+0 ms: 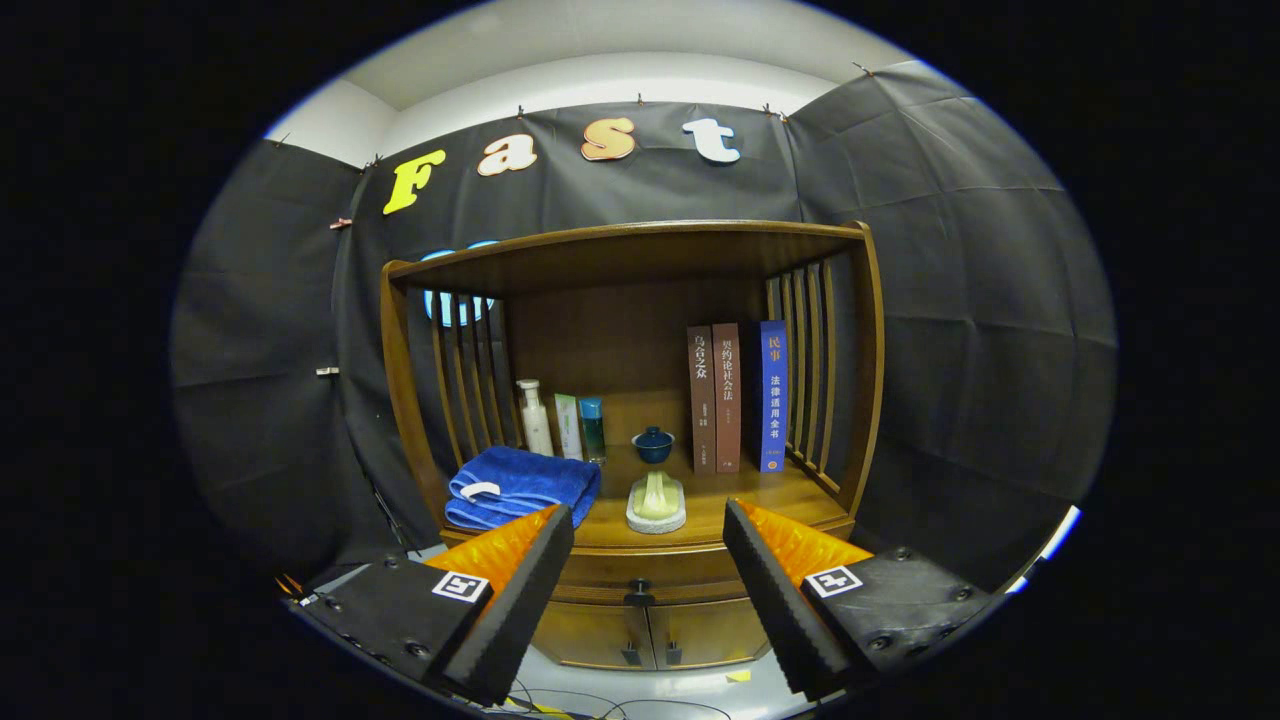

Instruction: Pull open the drawer, take out the items inside it, and place them on the countertop above the cabinet.

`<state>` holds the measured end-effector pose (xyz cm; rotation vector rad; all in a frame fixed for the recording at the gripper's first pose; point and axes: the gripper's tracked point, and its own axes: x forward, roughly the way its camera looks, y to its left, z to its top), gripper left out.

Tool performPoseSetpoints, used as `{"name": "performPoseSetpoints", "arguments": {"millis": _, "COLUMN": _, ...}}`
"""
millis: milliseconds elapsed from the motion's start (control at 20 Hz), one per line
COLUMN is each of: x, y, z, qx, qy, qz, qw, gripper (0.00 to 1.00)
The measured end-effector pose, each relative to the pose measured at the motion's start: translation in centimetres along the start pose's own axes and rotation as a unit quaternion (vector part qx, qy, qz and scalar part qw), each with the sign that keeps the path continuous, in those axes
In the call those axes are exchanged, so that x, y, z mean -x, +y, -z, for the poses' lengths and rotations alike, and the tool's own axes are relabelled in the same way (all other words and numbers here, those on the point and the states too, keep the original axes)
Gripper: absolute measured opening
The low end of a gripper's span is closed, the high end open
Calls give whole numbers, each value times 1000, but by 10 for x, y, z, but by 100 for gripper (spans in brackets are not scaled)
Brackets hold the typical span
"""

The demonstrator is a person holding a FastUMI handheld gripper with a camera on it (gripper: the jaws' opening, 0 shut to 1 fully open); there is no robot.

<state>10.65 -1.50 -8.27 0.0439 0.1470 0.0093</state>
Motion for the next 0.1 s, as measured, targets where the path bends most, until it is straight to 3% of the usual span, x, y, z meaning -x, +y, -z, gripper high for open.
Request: {"name": "performPoseSetpoints", "arguments": {"millis": 100, "x": -1, "y": 2, "z": 3, "qx": 1, "qy": 4, "qz": -2, "qw": 1000, "gripper": 99}}
